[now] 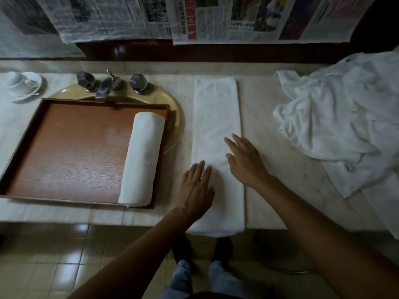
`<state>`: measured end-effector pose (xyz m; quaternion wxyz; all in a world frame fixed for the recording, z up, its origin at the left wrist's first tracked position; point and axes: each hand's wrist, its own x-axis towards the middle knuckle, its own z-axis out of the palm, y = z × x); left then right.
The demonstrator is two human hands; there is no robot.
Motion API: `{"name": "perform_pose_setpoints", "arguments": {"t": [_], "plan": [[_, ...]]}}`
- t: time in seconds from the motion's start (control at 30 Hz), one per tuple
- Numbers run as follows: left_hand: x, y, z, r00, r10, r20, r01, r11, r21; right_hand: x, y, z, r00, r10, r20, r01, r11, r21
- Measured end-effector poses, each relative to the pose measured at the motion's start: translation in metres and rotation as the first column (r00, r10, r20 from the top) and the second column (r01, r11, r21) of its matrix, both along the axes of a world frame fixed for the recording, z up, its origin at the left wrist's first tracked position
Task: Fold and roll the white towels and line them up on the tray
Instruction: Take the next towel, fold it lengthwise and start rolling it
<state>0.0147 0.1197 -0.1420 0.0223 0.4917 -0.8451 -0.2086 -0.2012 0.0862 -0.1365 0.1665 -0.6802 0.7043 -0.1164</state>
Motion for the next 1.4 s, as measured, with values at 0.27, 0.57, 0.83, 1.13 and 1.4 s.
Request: {"name": "perform_pose_setpoints", "arguments": {"t": [0.27,0.57,0.83,1.13,1.4], "plan": [[-0.037,-0.040,-0.043,0.999,-0.026,-0.031,0.024,0.999,-0.040,0.000,-0.129,-0.012,0.956,0.268,-0.123,-0.261,0.963,0.067],[-0.032,-0.039,-0.042,0.997,-0.024,-0.077,0.022,0.999,-0.023,0.005,-0.255,-0.025,0.951,0.222,-0.215,-0.173,0.959,0.224],[-0.031,-0.039,-0.044,0.995,-0.022,-0.097,0.019,0.999,-0.026,0.008,-0.267,-0.014,0.983,0.123,-0.138,-0.089,0.970,0.226],[-0.032,-0.034,-0.046,0.995,-0.019,-0.099,0.019,1.000,0.005,-0.011,-0.134,-0.056,0.972,0.157,-0.175,-0.161,0.987,-0.012],[-0.043,-0.002,-0.038,1.000,-0.025,-0.015,0.024,0.999,-0.044,-0.045,-0.266,-0.045,0.963,0.107,-0.249,-0.120,0.992,-0.037]]}}
